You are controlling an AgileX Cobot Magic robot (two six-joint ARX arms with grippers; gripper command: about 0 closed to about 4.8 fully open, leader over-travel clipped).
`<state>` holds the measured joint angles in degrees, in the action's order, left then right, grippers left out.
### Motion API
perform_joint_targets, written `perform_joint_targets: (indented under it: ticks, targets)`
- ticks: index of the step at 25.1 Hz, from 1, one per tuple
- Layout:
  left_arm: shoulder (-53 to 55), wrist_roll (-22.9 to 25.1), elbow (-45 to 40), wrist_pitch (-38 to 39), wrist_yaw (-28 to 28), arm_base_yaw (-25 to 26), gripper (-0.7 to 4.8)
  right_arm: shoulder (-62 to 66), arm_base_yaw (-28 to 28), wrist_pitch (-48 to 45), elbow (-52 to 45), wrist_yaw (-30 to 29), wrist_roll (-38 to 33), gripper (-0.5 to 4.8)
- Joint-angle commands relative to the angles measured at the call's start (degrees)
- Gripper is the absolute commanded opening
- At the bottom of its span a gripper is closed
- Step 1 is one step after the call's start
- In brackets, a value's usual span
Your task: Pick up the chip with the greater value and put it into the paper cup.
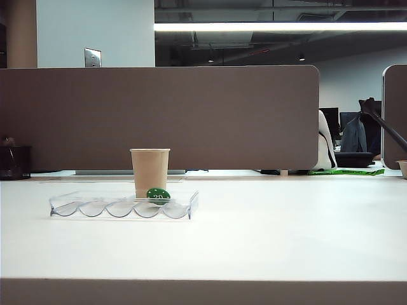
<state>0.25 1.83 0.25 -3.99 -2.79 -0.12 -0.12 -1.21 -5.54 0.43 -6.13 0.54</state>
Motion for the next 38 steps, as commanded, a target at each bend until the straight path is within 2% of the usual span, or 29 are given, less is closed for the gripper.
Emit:
perform_joint_targets:
  ticks: [1,38]
  targets:
    - [0.0,0.4,0.2,-0.8,0.0,0.1,-0.05,0.0,-0.1,-0.9,-0.1,-0.1,0.1,-0.06]
    - [0.0,1.1,0.2,-0.8,0.0,0.1,-0.05,0.0,-0.1,-2.8,-0.1,0.0,0.1,-0.06]
